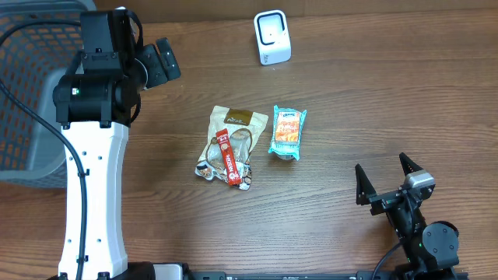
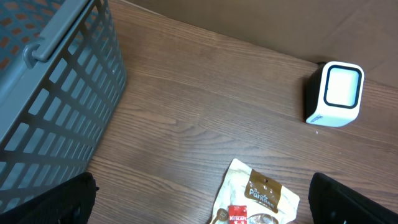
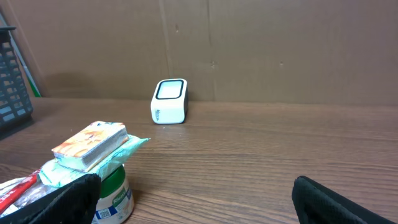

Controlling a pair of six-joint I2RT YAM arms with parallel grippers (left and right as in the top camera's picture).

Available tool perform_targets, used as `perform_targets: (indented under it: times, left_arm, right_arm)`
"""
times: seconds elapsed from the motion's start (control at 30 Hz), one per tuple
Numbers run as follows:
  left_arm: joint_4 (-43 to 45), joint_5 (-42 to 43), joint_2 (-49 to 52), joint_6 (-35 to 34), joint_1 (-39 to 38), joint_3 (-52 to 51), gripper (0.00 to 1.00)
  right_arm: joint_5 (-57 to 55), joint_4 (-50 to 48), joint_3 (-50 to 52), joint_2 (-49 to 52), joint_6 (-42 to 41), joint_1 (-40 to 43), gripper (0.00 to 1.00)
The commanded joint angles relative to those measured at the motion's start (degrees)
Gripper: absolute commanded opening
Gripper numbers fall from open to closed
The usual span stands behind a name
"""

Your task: Scan the item barcode

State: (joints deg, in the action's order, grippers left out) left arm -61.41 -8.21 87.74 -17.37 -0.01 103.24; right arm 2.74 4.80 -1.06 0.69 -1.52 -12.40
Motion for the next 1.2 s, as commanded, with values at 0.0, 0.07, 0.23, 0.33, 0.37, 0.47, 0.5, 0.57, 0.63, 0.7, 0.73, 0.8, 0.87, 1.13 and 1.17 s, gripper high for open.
perform_targets:
  times: [0.0,0.07,0.23,0.33,0.37,0.47,0.5,0.57,0.63,0.7,0.73,0.8,0.87,1.13,1.17]
  left_arm:
    - [-0.11,-0.11,-0.85,1.09,0.0,0.92,1.0]
    - [-0.09,-0.09,-0.85,1.09,0.0,0.92,1.0]
    - [-0.11,-0.11,-0.85,1.09,0.0,0.92,1.0]
    - [-0.11,-0.09,-0.85,1.09,0.0,0.92,1.0]
    - [-0.11,-0.09,-0.85,1.09,0.0,0.92,1.0]
    - [-0.11,-0.09,-0.85,1.09,0.0,0.92,1.0]
    - [-0.11,-0.09,-0.85,1.09,0.0,0.92,1.0]
    - [-0.11,-0.09,-0.85,1.09,0.0,0.92,1.0]
    - [-0.11,-0.09,-0.85,1.09,0.0,0.92,1.0]
    - [-0.09,-0.09,-0.85,1.09,0.0,0.92,1.0]
    - [-0.11,-0.09,-0.85,1.09,0.0,0.92,1.0]
    - [-0.11,-0.09,-0.85,1.09,0.0,0.92,1.0]
    - [-0.11,-0.09,-0.85,1.09,0.0,0.92,1.0]
    - [-0.11,-0.09,-0.85,1.09,0.0,0.92,1.0]
    - [-0.11,-0.09,-0.85,1.09,0.0,0.92,1.0]
  right_arm:
    - [-0.07,-0.15,0.59,-0.52,-0.22,0.22,1.0]
    - [-0.09,-0.15,0.59,-0.52,-0.22,0.22,1.0]
    - [-0.09,-0.15,0.59,-0.52,-0.22,0.22,1.0]
    - [-0.09,-0.15,0.59,-0.52,-0.22,0.22,1.0]
    - [-0.09,-0.15,0.59,-0.52,-0.22,0.22,1.0]
    - [-0.07,-0.15,0.59,-0.52,-0.22,0.22,1.0]
    - [-0.09,-0.15,0.59,-0.52,-0.22,0.22,1.0]
    - [-0.09,-0.15,0.59,-0.52,-0.22,0.22,1.0]
    - [-0.09,-0.22,0.59,-0.52,-0.2,0.22,1.0]
    - [-0.09,-0.31,0.59,-0.52,-0.2,0.22,1.0]
    - [-0.09,-0.26,0.59,-0.52,-0.22,0.22,1.0]
    - [-0.09,-0.39,0.59,-0.52,-0.22,0.22,1.0]
    - [0.39,-0.39,0.59,-0.52,-0.28,0.22,1.0]
    - [3.34,2.32,-5.57,-0.44,-16.09,0.17,1.0]
    - [3.34,3.08,-7.37,-0.22,-16.37,0.17,1.0]
